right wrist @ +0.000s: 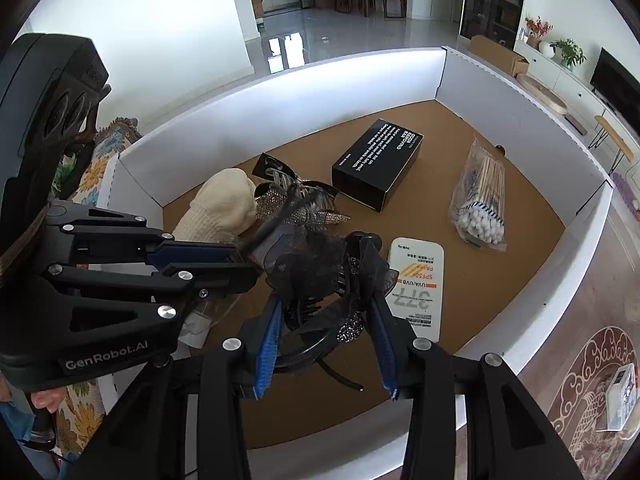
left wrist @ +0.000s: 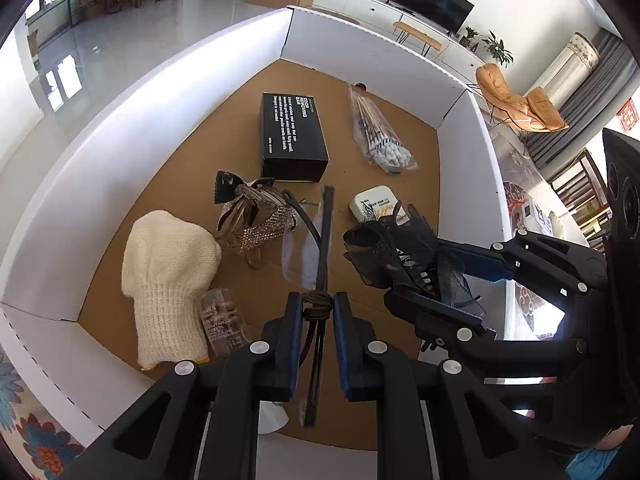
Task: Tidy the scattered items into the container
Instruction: 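Lower the glasses and bow clip into the white box and open both grippers, then move both empty grippers back over the table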
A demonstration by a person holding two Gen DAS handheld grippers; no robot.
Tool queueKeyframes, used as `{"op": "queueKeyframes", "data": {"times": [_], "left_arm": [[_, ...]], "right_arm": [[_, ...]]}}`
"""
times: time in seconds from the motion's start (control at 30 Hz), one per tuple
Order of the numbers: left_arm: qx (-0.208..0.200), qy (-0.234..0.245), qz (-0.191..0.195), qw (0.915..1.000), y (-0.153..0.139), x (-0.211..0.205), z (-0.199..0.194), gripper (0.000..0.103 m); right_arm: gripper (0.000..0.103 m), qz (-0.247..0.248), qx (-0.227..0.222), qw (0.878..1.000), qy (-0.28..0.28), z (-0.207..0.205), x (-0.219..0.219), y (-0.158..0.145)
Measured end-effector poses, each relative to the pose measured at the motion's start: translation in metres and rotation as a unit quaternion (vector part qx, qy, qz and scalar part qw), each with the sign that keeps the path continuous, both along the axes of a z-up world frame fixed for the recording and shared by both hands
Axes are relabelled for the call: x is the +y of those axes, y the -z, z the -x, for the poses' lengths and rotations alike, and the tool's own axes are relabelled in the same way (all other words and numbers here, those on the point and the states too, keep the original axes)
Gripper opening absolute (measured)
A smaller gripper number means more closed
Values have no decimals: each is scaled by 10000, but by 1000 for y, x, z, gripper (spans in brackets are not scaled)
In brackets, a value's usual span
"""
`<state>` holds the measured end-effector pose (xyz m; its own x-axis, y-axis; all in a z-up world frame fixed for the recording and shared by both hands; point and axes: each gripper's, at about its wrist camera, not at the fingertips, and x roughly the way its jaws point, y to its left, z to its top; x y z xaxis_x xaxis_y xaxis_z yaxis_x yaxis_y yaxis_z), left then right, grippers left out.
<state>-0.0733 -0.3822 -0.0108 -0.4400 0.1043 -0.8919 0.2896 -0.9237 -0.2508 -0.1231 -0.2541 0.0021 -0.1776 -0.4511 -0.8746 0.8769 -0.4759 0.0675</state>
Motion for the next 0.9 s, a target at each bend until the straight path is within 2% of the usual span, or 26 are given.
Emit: {"op": "queueKeyframes", "data": {"times": [0.07,0.13,0.2,0.33,0.5,0.6,0.73,0.77,0.83,0.9], "left_arm": [[-75,-94,45,9999,2,-3,0,31],[-104,-210,97,9997,3,-7,-2,49],[-95,-314,108,9994,2,-11,-4,55],[74,-480,48,9988,-4,-17,-11,63],[402,-487,221,9978,-25,-9,-19,63],[697,-281,390,9964,-45,15,-25,63],[1058,212,603,9923,-72,71,-30,65],[1141,359,570,9912,-77,87,-30,67],[1288,628,414,9888,-82,121,-32,91],[1425,863,219,9858,-80,160,-35,93]], "right_arm": [[43,-60,-23,10000,38,3,0,1],[44,-60,-27,9999,100,6,0,0],[49,-100,-47,9998,140,9,0,-1],[52,11,-148,9997,195,12,2,-10],[52,482,130,9978,434,8,22,-30],[52,994,490,9916,667,0,58,-41],[52,1189,884,9832,1064,-8,122,-41],[52,1197,932,9812,1193,-9,141,-39],[52,1179,987,9771,1470,-11,183,-32],[52,1122,1011,9724,1778,-14,230,-20]]}}
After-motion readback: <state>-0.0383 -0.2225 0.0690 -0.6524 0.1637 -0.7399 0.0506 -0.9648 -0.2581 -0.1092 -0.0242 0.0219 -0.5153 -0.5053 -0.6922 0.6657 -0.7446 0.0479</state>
